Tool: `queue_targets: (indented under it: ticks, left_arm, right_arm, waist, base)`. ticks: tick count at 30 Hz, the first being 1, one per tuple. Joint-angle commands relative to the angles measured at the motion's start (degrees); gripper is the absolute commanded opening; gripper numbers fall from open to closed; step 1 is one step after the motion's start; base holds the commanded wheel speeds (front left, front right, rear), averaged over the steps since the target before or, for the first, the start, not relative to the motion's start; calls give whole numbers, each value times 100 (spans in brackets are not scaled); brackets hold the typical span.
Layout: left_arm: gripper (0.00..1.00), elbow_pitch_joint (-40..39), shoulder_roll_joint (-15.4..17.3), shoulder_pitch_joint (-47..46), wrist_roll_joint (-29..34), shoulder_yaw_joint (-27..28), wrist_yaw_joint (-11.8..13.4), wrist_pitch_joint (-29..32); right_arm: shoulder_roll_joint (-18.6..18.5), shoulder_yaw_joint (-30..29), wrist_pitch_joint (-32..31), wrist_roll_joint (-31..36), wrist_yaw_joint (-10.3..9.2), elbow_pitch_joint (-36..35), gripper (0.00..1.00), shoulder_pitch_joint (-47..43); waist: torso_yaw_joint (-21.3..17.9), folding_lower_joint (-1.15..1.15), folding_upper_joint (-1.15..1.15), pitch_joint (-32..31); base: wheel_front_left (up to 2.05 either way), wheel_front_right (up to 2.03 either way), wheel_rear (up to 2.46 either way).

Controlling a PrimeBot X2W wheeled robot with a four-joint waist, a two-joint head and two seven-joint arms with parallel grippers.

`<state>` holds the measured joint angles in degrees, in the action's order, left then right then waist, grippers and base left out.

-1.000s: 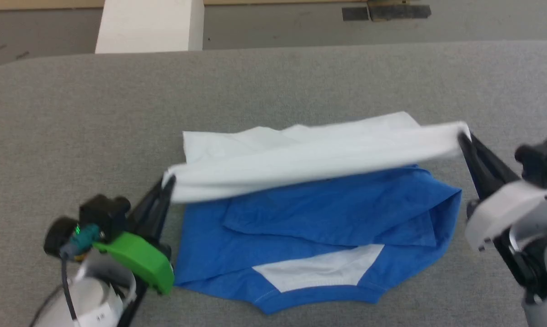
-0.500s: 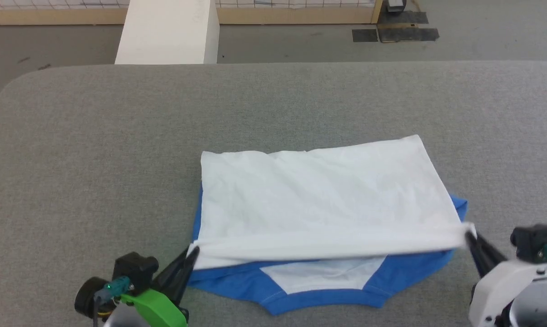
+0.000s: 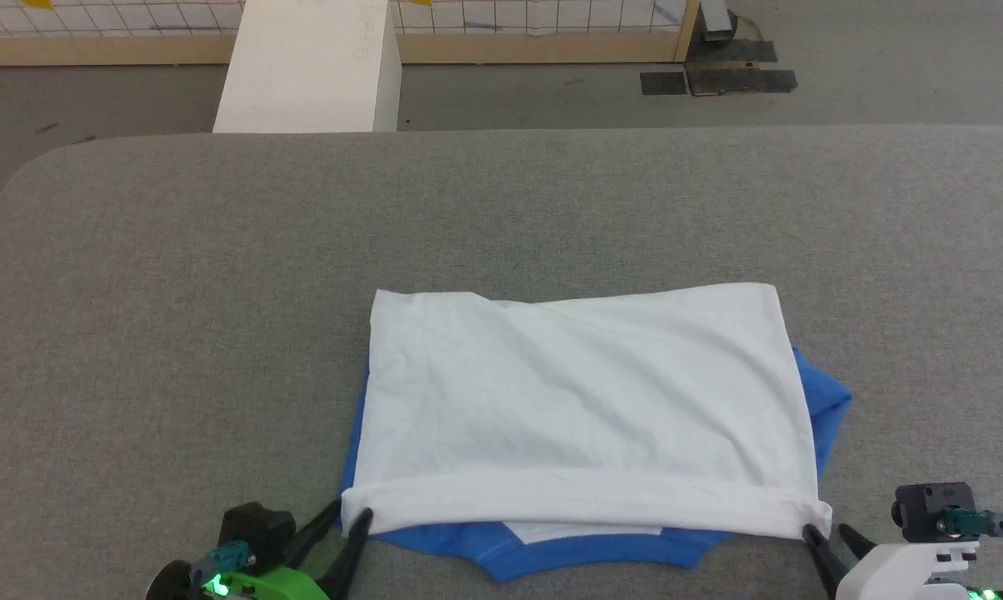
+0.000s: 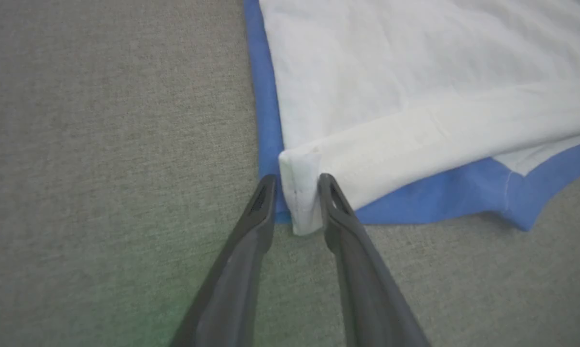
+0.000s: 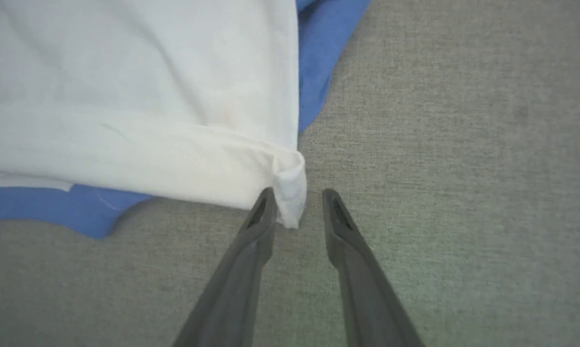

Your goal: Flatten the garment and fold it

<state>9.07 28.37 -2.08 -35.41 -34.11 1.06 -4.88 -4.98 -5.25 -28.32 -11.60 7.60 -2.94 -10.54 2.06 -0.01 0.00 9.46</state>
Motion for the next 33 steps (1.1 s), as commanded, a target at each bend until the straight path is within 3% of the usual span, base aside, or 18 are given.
queue_targets:
  ticks: [1, 7, 13, 19, 25, 33]
  left_arm:
    - [100, 39, -6, 135, -71, 27, 27, -25]
    - [100, -48, -18, 357, -125, 229, 230, -430]
    - [100, -338, -174, 225, 75, 637, 560, -916]
    - [100, -390, -517, -190, 369, 1215, 717, -1006]
    - [100, -302, -962, -581, 983, 1733, 594, -1010]
    - [100, 138, -1308, -987, 1518, 2122, 191, -1011]
  right_arm:
    - [21, -15, -33, -46, -11, 4, 100, -75]
    - [137, -248, 212, -152, -11, -276, 100, -213]
    - [204, -547, 990, -388, -11, -611, 100, -39]
    - [209, -683, 1776, -635, -11, -130, 100, 531]
    - [209, -728, 1953, -546, -11, 783, 100, 1172]
    - [210, -828, 1470, -403, -11, 2120, 100, 1914]
  waist:
    - [-6, 1, 0, -55]
    - [58, 1, 0, -225]
    - [159, 1, 0, -349]
    - [178, 1, 0, -435]
    - [203, 1, 0, -489]
    - [185, 1, 0, -484]
  base:
    - [0, 0, 0]
    - [0, 0, 0]
    - [0, 0, 0]
    - [0, 0, 0]
    - [0, 0, 0]
    - [0, 0, 0]
